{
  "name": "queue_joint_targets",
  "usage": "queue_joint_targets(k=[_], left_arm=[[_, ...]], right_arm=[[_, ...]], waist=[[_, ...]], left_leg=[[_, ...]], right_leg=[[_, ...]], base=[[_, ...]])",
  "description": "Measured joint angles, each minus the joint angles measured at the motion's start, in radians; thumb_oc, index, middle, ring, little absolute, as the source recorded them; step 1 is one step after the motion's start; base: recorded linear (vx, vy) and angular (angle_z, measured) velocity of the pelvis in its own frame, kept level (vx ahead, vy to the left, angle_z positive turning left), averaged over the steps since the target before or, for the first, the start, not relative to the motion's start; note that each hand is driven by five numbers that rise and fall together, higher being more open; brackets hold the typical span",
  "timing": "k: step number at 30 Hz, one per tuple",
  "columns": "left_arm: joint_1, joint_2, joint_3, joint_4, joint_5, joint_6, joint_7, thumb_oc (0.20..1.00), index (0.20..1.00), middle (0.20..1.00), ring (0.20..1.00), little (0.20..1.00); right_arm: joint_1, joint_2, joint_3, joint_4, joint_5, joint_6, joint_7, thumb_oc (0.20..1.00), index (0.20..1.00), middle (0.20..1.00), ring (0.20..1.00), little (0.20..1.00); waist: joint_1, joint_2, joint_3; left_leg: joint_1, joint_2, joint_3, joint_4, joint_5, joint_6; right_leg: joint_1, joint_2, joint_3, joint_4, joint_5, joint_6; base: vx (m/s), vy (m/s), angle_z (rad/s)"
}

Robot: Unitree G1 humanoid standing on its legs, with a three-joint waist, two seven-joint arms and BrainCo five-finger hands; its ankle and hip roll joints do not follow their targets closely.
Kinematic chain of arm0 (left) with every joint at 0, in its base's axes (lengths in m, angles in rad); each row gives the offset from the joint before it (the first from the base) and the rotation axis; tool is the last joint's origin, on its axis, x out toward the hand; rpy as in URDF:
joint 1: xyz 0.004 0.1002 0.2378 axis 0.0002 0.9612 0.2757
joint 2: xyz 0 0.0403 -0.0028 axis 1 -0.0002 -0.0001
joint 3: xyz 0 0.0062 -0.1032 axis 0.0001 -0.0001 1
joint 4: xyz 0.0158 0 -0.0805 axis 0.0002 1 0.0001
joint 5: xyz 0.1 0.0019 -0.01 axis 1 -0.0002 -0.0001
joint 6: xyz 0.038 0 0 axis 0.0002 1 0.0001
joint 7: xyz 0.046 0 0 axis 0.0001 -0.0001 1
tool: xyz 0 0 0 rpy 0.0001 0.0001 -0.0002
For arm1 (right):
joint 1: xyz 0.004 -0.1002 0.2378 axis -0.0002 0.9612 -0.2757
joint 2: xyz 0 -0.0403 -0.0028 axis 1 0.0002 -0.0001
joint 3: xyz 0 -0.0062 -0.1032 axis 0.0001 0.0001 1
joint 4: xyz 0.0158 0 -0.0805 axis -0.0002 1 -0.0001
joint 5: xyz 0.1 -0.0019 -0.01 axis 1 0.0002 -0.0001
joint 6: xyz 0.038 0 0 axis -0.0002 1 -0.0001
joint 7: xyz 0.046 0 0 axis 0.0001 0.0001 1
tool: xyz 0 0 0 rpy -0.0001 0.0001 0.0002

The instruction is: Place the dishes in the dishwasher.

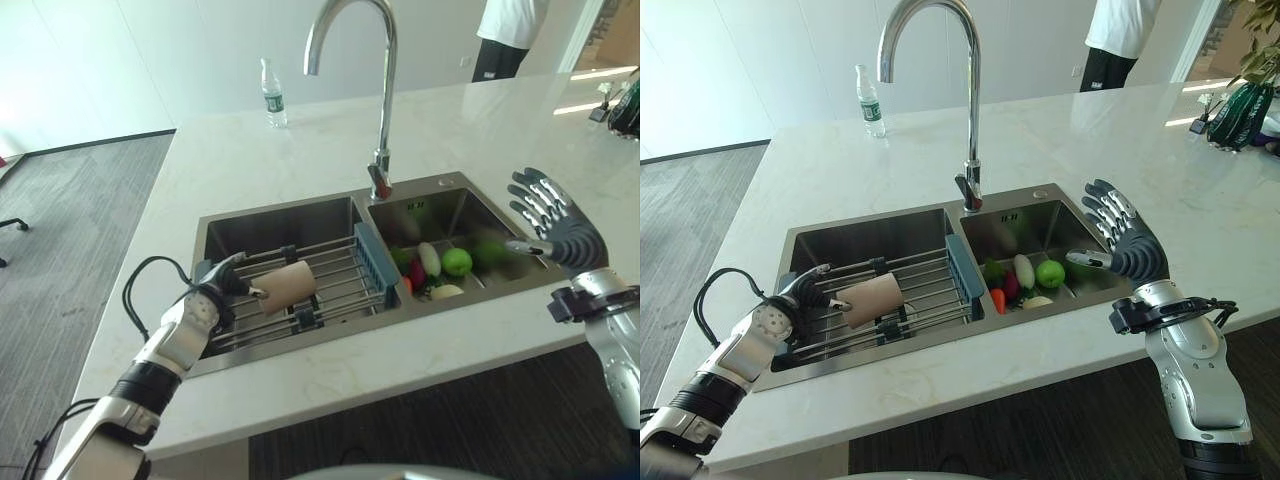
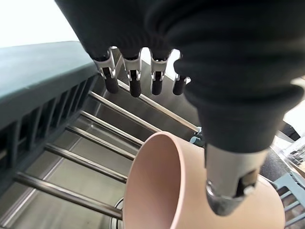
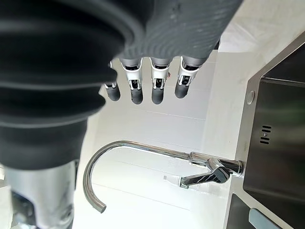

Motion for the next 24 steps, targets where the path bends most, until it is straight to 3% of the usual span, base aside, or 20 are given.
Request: queue_joint_targets(k=[24], left_arm=[[0.000, -0.059, -0.039, 0.052, 0.011, 0.042, -0.020, 1.000, 1.000, 1.000, 1.000, 1.000]], right_arm=[[-0.002, 0.000, 0.010, -0.002, -0.016, 0.043, 0.002, 1.000, 1.000, 1.000, 1.000, 1.000]], waist=[[-0.023, 0.018, -0.018]], left_leg=[[0.001, 0.001, 0.026, 0.000, -0.003, 0.001]], right_leg=[[-0.016, 0.001, 0.025, -0.001, 0.007, -0.001]], base=[[0.00, -0.002, -0.03]])
